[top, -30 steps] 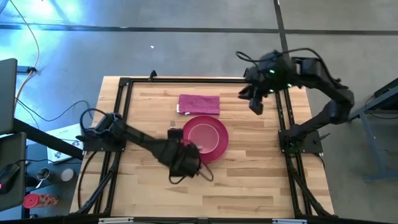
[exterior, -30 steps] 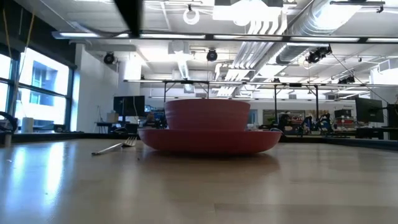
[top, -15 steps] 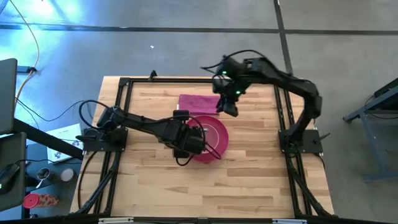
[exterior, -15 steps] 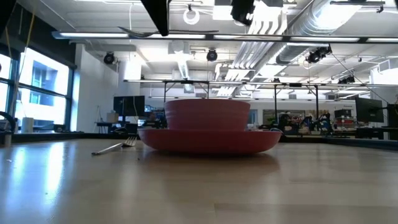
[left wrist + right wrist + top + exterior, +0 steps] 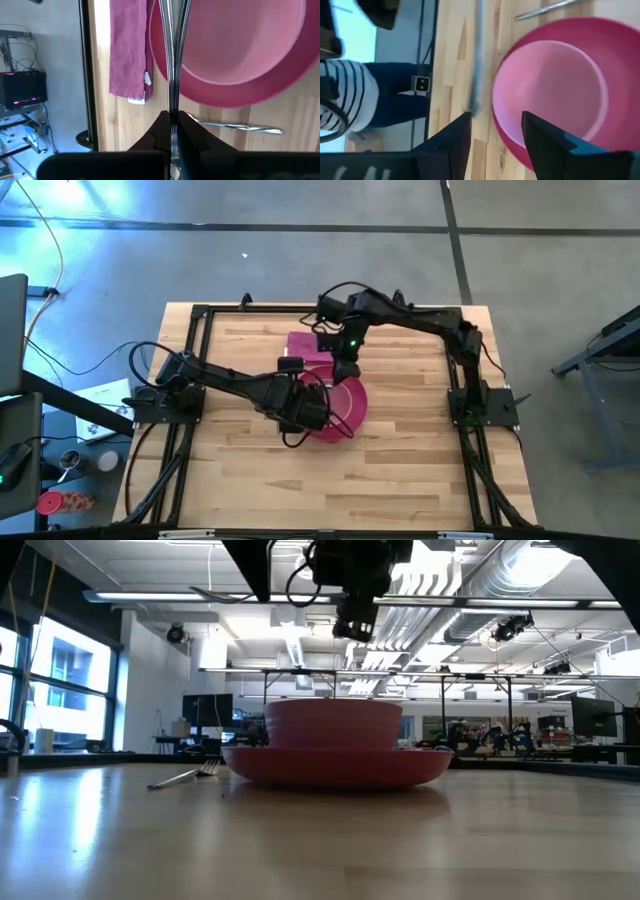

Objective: Set table place
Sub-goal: Put the silver spoon into the pink bowl

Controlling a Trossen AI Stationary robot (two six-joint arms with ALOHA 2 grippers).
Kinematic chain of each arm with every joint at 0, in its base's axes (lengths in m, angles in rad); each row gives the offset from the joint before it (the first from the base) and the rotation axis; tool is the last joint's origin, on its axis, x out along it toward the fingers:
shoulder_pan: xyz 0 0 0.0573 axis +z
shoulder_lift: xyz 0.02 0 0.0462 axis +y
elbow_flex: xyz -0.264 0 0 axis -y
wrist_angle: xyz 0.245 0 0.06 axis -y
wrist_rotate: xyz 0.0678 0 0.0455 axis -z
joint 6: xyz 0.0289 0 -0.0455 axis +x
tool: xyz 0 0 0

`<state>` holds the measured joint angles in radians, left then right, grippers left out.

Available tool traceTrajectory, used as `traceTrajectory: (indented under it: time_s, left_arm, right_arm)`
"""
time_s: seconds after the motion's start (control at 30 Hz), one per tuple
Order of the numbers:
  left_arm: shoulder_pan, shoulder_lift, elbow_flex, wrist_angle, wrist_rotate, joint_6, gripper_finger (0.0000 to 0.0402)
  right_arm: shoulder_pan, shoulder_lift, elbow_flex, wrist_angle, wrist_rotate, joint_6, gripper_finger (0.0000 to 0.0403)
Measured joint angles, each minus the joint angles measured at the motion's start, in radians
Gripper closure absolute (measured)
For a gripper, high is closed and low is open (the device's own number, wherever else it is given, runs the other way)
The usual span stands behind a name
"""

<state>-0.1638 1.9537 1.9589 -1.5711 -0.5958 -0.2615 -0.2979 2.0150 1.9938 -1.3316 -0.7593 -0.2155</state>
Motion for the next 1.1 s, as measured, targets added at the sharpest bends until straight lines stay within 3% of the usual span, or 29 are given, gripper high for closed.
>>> traceTrajectory:
  time_s: [0.23,0.9,1.0,1.1]
  left_arm:
    - [0.001,0.01,-0.007,0.003,0.0,0.018,0.0401]
    - [-0.007,0.015,-0.007,0.037,-0.052,-0.001,0.0401]
    - [-0.006,0.015,-0.007,0.035,-0.052,0.0,0.0401]
    - [-0.006,0.015,-0.007,0.039,-0.052,-0.001,0.0401]
  right_arm:
    - [0.013,0.01,0.0,0.072,-0.081,0.01,0.0237]
    - [0.072,0.049,0.0,0.119,-0.091,0.009,0.0241]
    - [0.072,0.048,0.0,0.118,-0.088,0.014,0.0269]
    - [0.071,0.048,0.0,0.104,-0.082,0.015,0.0331]
